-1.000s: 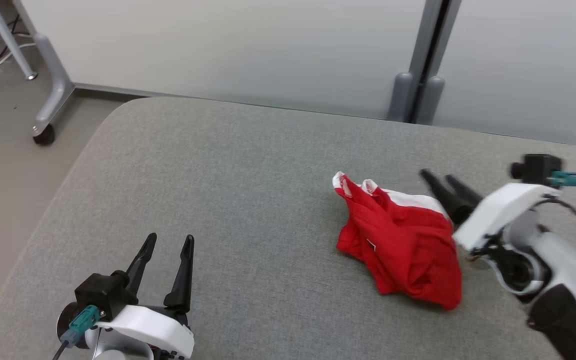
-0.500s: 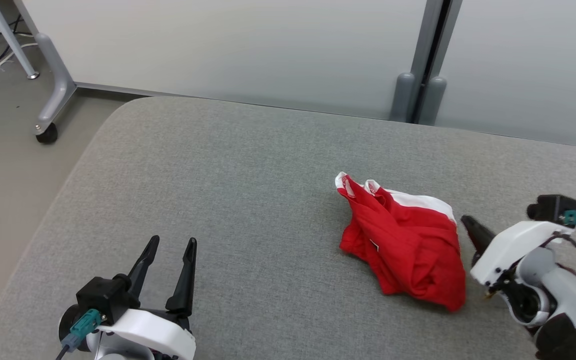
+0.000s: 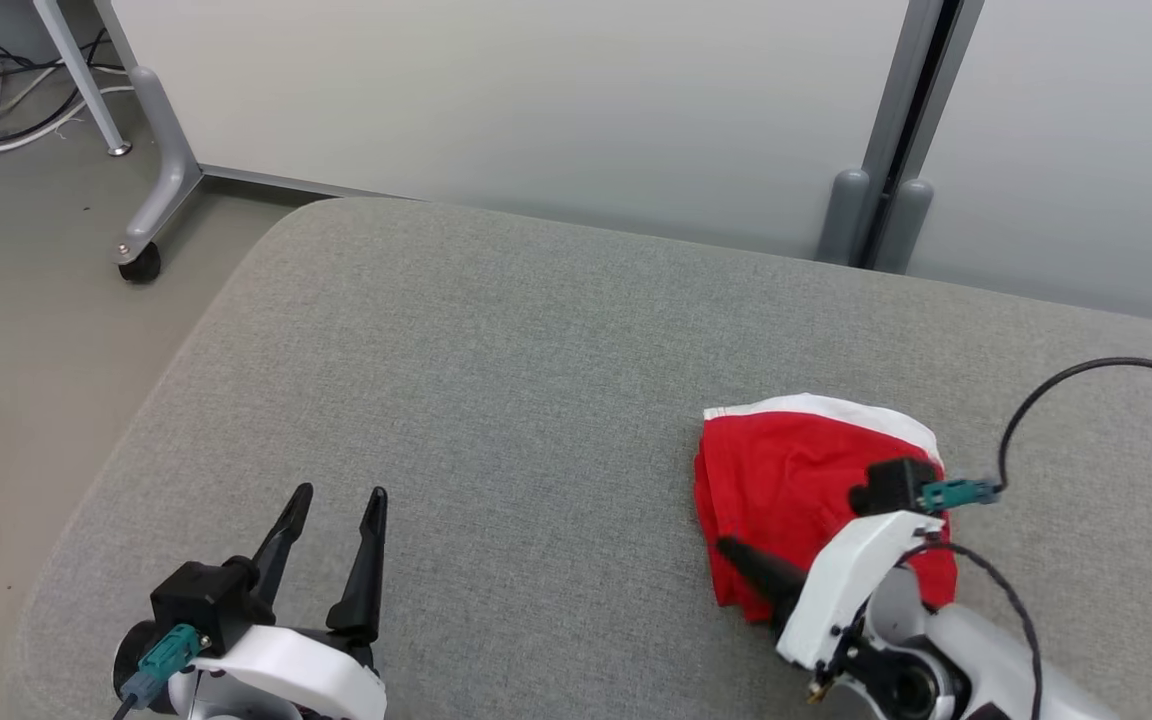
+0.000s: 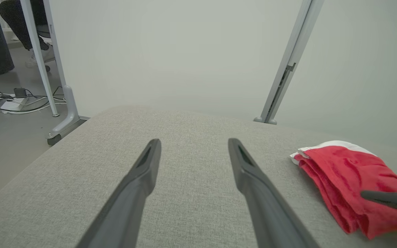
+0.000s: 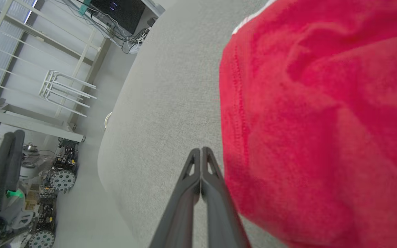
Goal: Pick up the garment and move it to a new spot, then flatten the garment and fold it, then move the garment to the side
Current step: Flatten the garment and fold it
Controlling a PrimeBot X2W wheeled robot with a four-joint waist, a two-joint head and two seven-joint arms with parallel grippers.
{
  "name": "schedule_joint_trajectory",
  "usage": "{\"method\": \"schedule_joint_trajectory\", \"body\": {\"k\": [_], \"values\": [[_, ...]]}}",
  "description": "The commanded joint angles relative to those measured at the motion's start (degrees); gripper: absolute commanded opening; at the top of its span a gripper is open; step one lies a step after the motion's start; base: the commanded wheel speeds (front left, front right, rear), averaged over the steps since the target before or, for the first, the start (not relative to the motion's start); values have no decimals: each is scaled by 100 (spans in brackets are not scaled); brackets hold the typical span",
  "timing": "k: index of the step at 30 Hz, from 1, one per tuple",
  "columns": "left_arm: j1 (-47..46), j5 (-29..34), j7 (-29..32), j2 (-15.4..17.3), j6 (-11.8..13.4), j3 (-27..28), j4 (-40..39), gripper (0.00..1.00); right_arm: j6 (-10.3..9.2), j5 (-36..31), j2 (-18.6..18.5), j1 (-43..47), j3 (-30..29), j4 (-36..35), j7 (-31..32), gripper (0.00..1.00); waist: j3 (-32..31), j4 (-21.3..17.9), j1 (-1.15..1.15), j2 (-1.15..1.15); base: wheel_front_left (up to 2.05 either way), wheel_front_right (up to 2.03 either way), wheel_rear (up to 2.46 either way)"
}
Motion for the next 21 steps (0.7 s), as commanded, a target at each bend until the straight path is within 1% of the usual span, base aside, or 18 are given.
{"method": "schedule_joint_trajectory", "body": {"k": [1,3,7,13,16,17,18,19,20,21], "values": [[48,-18,-5,14,25,4,9,100,4,38,54,112,115,-150,71,0,-15,-21,0,0,0,0,0],[45,-28,-3,21,32,7,0,100,4,70,84,146,241,-430,84,0,-24,-55,0,0,0,0,0],[74,-39,-11,55,70,55,-45,100,3,-43,-73,143,328,-911,-198,0,-52,-185,0,0,0,0,0],[166,-3,-32,97,142,159,-190,100,4,-450,-571,38,184,-1549,-832,0,-175,-538,0,0,0,0,0],[232,29,-44,118,175,211,-275,100,3,-744,-909,28,-7,-1743,-1117,0,-250,-742,0,0,0,0,0],[234,40,-41,124,184,233,-316,100,4,-862,-1010,41,-112,-1806,-1222,12,-263,-808,0,0,0,0,0],[244,50,-45,135,195,262,-355,100,3,-1012,-1119,49,-238,-1828,-1346,33,-274,-876,0,0,0,0,0],[264,60,-48,143,199,296,-392,100,3,-1165,-1219,67,-366,-1843,-1466,61,-284,-942,0,0,0,0,0],[295,79,-46,144,227,324,-436,100,4,-1316,-1288,87,-527,-1898,-1619,100,-290,-1007,0,0,0,0,0],[323,100,-49,147,239,357,-484,100,4,-1464,-1333,113,-735,-1966,-1842,100,-292,-1067,0,0,0,0,0]]}}
